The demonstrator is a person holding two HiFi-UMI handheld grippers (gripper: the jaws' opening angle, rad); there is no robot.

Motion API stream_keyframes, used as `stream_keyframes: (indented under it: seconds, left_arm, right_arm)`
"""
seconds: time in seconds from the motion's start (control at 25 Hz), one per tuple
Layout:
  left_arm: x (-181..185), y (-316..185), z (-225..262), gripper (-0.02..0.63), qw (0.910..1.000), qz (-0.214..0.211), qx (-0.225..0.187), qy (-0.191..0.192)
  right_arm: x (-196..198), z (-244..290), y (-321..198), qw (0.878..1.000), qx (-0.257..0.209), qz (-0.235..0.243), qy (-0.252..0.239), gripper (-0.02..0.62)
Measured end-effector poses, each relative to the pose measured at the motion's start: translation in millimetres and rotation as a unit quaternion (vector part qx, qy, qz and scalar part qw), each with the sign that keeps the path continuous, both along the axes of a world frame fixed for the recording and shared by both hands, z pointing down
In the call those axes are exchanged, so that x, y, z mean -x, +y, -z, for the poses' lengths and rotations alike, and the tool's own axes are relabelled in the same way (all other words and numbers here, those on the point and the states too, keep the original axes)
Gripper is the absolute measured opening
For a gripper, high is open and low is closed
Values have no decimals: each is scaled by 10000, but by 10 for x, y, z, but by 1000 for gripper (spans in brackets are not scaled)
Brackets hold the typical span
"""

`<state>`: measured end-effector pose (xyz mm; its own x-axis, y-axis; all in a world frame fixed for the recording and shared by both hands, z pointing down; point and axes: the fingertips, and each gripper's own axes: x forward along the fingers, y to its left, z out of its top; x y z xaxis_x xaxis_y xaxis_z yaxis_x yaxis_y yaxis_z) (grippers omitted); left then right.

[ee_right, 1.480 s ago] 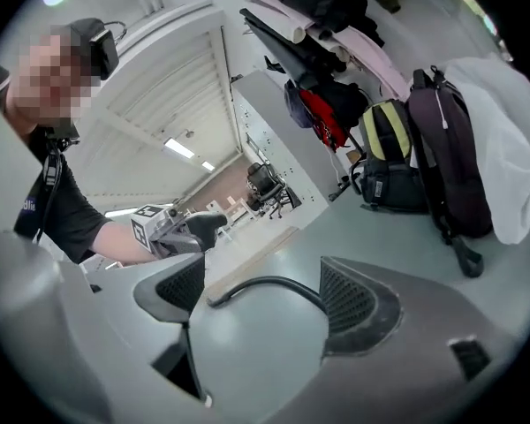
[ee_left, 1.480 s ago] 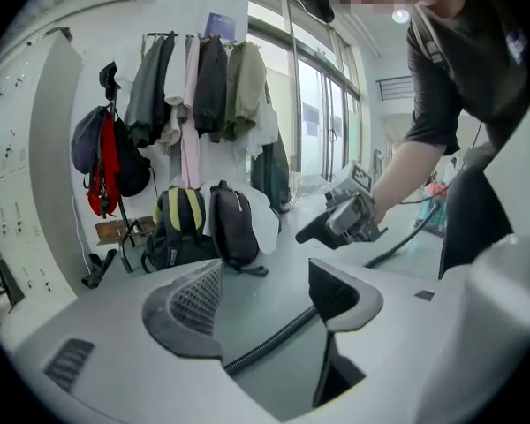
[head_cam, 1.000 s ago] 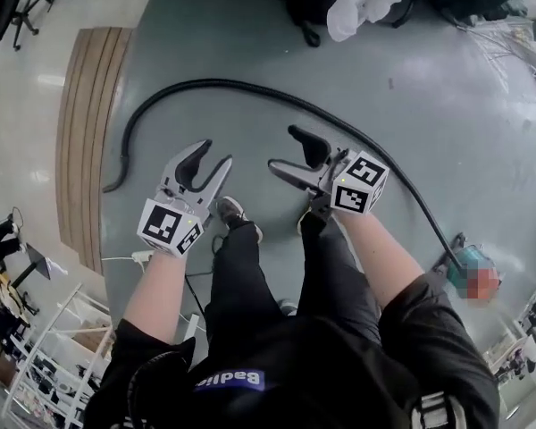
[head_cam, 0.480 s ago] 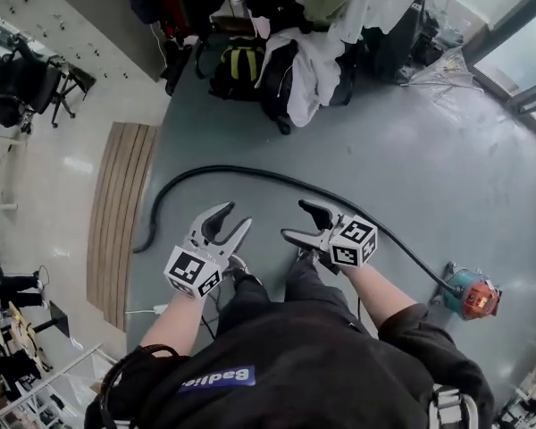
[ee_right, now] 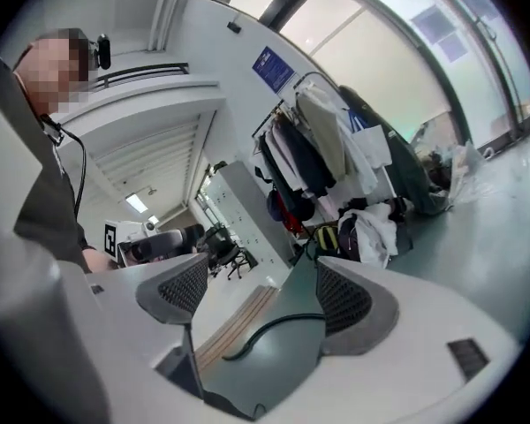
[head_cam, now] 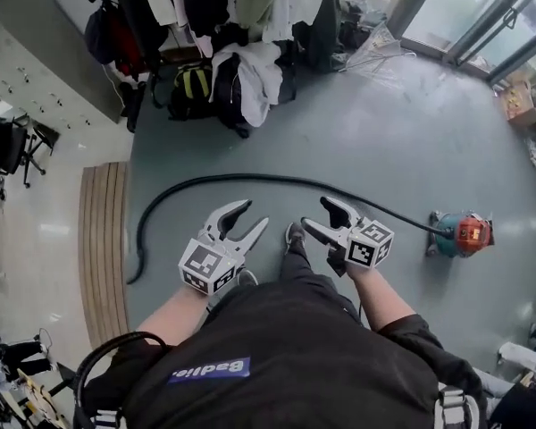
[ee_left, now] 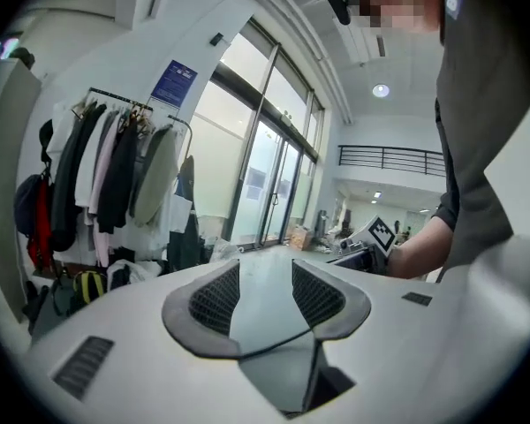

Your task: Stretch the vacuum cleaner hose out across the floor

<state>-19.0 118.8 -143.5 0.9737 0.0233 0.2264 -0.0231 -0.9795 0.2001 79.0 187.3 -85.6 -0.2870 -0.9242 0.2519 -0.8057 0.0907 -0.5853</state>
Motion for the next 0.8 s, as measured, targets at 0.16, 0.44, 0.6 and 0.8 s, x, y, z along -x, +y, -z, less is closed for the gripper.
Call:
stream_keyframes:
  seconds: [0.16,0.44,0.6,0.8]
  left_arm:
    - [238,341,-9,192,9988,-423,220,108]
    - [277,1231,297,192,9927,-1072,306,455]
    - [157,1722,420,184,9911,-1167,263,591]
    - [-208,2400,378,120,9930,-787,680,556]
  right_arm:
    - [478,177,263,9990,-76,-379,-231,357]
    - [913,590,823,9989,-396,-238,-79,357]
    - [880,838,1282,9961,-773,191,371,276]
    - [466,957,2127,9909,-1288,240,321,115]
